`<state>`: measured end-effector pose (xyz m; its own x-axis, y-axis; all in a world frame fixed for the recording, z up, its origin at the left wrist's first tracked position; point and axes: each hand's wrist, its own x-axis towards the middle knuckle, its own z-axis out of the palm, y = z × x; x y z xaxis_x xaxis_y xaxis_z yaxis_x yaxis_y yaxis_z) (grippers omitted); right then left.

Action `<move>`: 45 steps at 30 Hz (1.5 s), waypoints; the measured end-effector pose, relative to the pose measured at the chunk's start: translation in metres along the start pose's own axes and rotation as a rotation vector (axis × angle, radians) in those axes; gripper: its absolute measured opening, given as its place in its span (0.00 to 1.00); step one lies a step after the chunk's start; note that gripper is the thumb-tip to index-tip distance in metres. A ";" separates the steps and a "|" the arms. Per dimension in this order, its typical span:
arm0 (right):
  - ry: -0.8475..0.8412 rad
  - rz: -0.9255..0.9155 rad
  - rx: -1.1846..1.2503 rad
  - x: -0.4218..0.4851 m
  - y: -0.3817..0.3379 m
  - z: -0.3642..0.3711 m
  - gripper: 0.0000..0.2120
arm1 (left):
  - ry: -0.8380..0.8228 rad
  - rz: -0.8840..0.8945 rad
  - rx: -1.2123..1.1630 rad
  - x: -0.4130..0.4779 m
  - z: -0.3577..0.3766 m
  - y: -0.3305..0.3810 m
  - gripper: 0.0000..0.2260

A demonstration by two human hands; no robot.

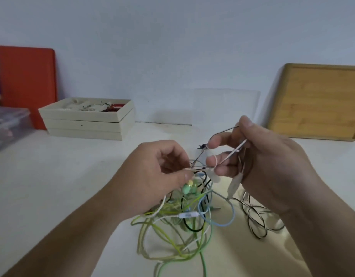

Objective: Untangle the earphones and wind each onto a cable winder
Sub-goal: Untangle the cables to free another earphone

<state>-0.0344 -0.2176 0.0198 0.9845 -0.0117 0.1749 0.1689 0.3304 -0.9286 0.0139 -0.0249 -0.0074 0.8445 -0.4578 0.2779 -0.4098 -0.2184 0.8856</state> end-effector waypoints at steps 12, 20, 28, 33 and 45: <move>0.261 0.059 0.259 0.007 -0.010 -0.019 0.19 | 0.381 -0.192 -0.613 0.010 -0.018 0.004 0.10; 0.175 0.087 -0.005 0.005 -0.002 -0.006 0.17 | 0.538 -0.237 -0.723 0.010 -0.015 0.003 0.09; -0.037 0.281 -0.456 0.001 0.013 -0.004 0.15 | 0.432 -0.161 -0.189 0.010 -0.018 -0.007 0.21; 0.039 0.193 -0.273 0.001 0.006 -0.005 0.15 | 0.533 -0.168 -0.105 0.009 -0.015 -0.011 0.15; -0.121 0.130 -1.031 -0.006 0.001 -0.004 0.10 | 0.526 -0.240 -0.760 0.015 -0.022 -0.003 0.20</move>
<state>-0.0403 -0.2209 0.0169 0.9963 0.0799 0.0328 0.0767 -0.6435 -0.7616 0.0358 -0.0125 0.0020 0.9996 0.0128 0.0247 -0.0279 0.4468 0.8942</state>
